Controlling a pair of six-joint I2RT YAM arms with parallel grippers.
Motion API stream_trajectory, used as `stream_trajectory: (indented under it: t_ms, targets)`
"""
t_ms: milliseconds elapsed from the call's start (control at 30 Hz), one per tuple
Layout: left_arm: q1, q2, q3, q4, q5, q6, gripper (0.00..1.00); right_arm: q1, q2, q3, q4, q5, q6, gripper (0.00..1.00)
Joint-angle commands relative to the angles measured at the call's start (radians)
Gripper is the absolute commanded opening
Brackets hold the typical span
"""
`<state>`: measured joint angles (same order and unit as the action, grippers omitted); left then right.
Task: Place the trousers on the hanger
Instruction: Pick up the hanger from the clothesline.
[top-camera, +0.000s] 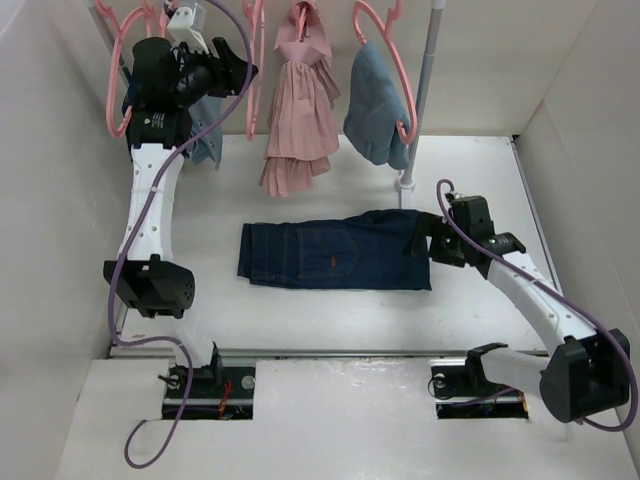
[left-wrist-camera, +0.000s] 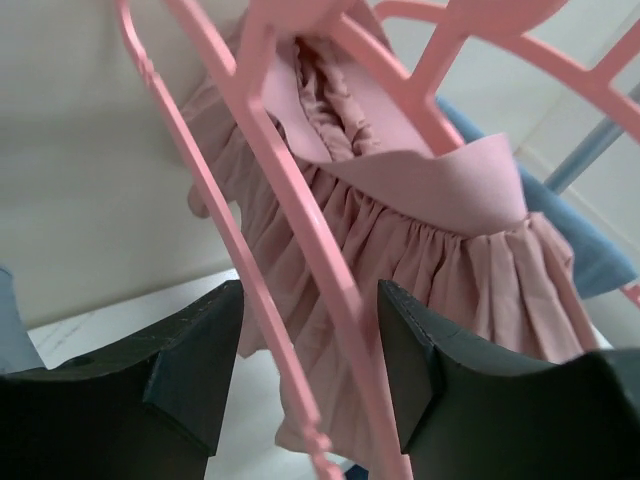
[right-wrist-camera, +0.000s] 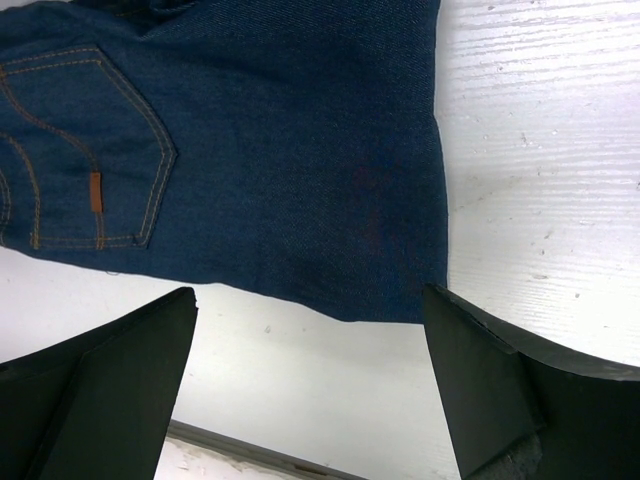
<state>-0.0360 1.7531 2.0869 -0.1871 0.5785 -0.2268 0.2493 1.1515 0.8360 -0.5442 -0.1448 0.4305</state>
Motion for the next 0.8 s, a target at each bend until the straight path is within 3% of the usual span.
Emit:
stream_trajectory:
  t_ms: [0, 200, 300, 333, 467, 767]
  targets:
    - [-0.024, 0.000, -0.002, -0.026, -0.040, 0.049, 0.52, 0.007, -0.022, 0.012, 0.000, 0.019, 0.010, 0.98]
    - [-0.044, 0.000, -0.013, -0.015, 0.000, 0.049, 0.54, 0.016, -0.022, 0.012, 0.000, 0.028, 0.010, 0.98]
    - [-0.044, 0.009, -0.024, -0.015, -0.032, 0.049, 0.41, 0.016, -0.022, 0.012, 0.000, 0.028, 0.010, 0.98]
    - [-0.044, 0.019, -0.024, -0.015, -0.046, 0.049, 0.28, 0.016, -0.022, 0.012, 0.000, 0.037, 0.010, 0.98]
    - [-0.044, 0.019, -0.014, -0.040, -0.066, 0.049, 0.01, 0.016, -0.022, 0.012, 0.000, 0.037, 0.010, 0.98]
    - [-0.044, -0.055, -0.013, -0.046, -0.252, 0.007, 0.00, 0.025, -0.013, 0.012, 0.000, 0.037, 0.019, 0.98]
